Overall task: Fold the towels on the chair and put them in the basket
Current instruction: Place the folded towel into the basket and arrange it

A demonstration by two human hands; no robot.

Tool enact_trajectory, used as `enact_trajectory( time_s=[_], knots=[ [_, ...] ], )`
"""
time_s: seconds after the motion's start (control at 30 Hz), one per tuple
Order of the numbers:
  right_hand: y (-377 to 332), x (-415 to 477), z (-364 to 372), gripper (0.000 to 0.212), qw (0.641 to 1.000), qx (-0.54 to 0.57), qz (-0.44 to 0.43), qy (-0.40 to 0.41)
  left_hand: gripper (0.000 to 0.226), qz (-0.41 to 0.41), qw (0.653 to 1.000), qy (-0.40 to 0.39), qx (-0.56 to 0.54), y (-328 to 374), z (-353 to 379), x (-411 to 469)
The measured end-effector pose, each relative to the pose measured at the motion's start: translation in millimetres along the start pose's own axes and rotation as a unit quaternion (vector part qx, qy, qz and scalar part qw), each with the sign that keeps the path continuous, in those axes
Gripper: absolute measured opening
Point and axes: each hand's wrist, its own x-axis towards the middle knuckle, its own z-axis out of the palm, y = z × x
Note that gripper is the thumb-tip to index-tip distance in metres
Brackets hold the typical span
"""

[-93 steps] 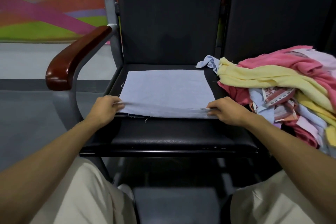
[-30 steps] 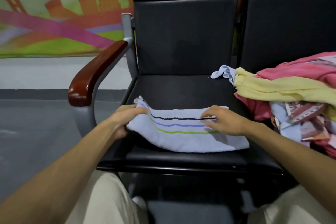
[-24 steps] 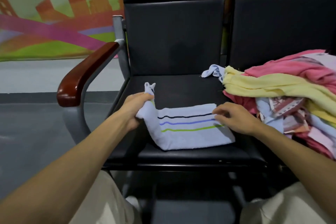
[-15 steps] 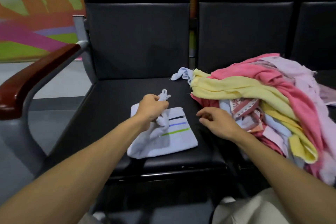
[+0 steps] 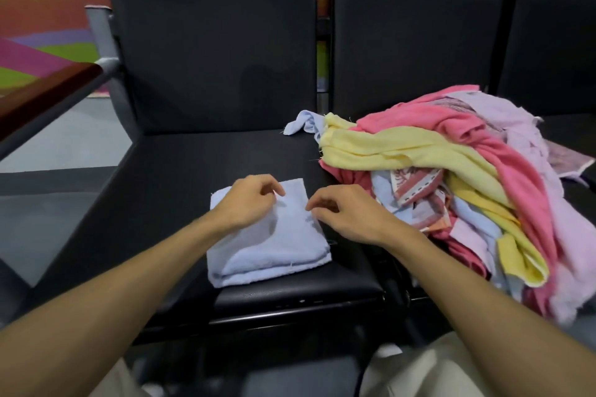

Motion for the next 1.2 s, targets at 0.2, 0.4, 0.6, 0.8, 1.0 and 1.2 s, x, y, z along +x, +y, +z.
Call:
enact_trajectory(
  time_s=[0.2,0.4,0.6,0.8,1.0,1.2],
  knots=[
    [-20.1,11.3,23.6,0.041,0.984,-0.076,-0.026,-0.16,0.031,0.086,0.975,-0.082,0.188,-65.0,-30.6,-25.6],
    [-34.2,36.3,46.8,0.033,0.964,-0.165,-0.009,-0.208,0.009,0.107,0.977,-0.078,0.167,-83.8,-61.7,-51.5],
    [-35.4,69.3,64.1,0.048,0.979,-0.129,-0.008,-0.16,0.041,0.102,0.981,-0.122,0.115,-106.9,-76.3,-77.6],
    [-39.9,59.4,65.0,0.015,0.988,-0.071,-0.102,-0.086,0.058,0.114,0.968,-0.184,0.127,-119.6,-83.1,-78.9],
    [-39.3,29.0,47.7,0.076,0.969,-0.048,0.02,-0.243,0.034,0.127,0.985,-0.075,0.095,-120.8,-80.2,-71.0],
    [-40.4,28.6,59.0,0.04,0.986,-0.103,-0.059,-0.122,0.046,0.099,0.994,-0.036,0.037,-120.9,-81.8,-70.9]
  ],
)
